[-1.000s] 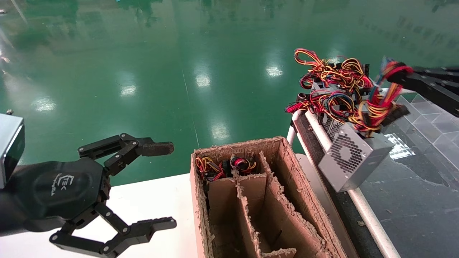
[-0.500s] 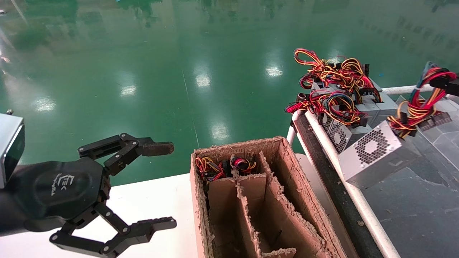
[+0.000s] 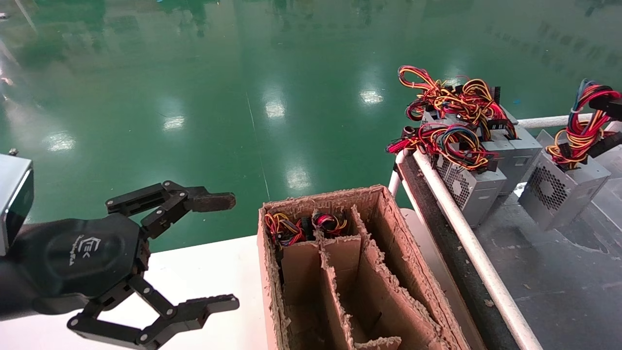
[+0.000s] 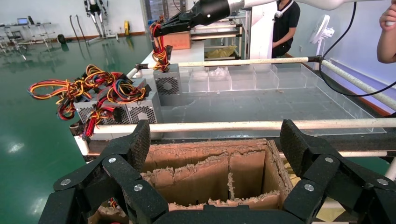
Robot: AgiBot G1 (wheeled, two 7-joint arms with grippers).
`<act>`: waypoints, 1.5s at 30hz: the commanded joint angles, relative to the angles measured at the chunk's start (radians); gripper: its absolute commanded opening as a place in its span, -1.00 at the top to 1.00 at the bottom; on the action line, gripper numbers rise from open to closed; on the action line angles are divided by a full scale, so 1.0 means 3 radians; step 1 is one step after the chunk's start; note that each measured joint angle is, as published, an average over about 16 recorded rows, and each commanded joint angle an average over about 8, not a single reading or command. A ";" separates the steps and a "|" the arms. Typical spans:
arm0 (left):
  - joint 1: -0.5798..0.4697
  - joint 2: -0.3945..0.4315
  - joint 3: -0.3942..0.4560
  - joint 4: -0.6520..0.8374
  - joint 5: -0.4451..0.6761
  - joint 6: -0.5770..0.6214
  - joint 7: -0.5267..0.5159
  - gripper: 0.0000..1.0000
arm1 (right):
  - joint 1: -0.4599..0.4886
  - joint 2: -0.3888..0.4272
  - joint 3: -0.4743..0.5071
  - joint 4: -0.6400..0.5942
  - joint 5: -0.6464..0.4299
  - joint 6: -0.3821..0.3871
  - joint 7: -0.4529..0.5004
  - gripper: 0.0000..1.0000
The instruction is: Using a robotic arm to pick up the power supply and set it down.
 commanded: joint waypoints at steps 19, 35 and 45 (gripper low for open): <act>0.0000 0.0000 0.0000 0.0000 0.0000 0.0000 0.0000 -1.00 | 0.0352 -0.0516 -0.0139 -0.0519 -0.0237 0.0274 -0.0360 0.96; 0.0000 0.0000 0.0001 0.0000 0.0000 0.0000 0.0000 -1.00 | 0.0464 -0.0672 -0.0194 -0.0783 -0.0324 0.0383 -0.0441 -1.00; 0.0000 0.0000 0.0001 0.0000 -0.0001 0.0000 0.0000 -1.00 | 0.0524 -0.0718 -0.0247 -0.0863 -0.0402 0.0425 -0.0471 -1.00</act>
